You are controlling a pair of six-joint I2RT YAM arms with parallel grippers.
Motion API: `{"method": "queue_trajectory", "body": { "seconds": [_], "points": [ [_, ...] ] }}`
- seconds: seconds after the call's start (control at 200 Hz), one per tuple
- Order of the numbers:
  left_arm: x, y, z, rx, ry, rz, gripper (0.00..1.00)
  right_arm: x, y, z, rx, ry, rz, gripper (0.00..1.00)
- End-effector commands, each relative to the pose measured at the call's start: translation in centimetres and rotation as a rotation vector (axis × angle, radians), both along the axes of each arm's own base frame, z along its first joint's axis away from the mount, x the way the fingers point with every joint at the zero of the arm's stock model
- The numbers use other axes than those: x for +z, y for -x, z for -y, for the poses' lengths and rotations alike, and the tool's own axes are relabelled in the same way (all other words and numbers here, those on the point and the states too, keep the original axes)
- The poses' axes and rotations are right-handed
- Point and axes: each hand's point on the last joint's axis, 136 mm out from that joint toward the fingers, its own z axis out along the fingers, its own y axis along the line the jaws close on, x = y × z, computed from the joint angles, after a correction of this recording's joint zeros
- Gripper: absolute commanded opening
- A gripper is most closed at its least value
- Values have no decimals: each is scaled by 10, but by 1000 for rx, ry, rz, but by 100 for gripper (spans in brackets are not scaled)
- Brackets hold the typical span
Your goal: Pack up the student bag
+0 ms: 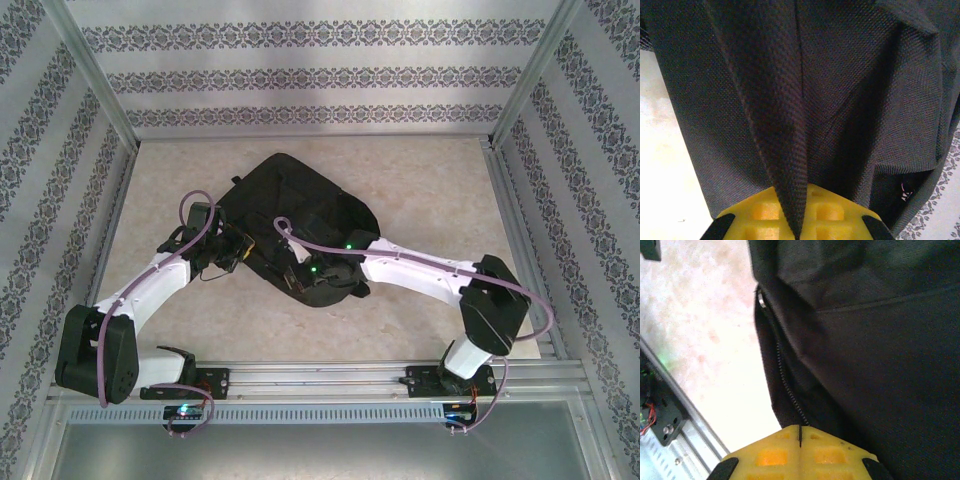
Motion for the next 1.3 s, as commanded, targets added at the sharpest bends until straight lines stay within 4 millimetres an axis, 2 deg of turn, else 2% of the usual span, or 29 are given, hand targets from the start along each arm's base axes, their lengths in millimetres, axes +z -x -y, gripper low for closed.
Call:
{"method": "queue_trajectory", "body": {
  "seconds": [0.0,0.07,0.18,0.34,0.46,0.6,0.774,0.884,1.009,1.124,1.229,1.299],
  "points": [
    [23,-12,0,7,37,85,0,-16,19,-22,107,-7,-90,7],
    [24,-11,0,7,43,86,0,-26,13,-25,94,23,-81,9],
    [23,-9,1,4,50,81,0,-33,-10,-20,12,80,-6,15],
    [18,-7,3,3,63,73,0,-19,-43,-12,-115,92,119,26],
    [17,-7,4,2,76,73,0,-6,-55,-15,-151,52,159,32],
    [17,-9,7,-1,95,77,0,7,-59,-33,-127,-17,152,34],
    [16,-9,9,-4,104,72,0,19,-50,-66,-53,-152,84,34],
    [16,-9,10,-6,108,73,0,18,-47,-77,-27,-185,47,31],
    [18,-10,10,-5,112,75,0,7,-47,-78,-26,-157,26,26],
    [17,-9,9,-4,108,75,0,-2,-47,-71,-41,-127,23,12],
    [15,-9,9,-3,103,71,0,-1,-44,-64,-42,-136,24,0],
    [14,-10,9,-3,101,70,0,2,-42,-57,-45,-143,24,0]
  ]
}}
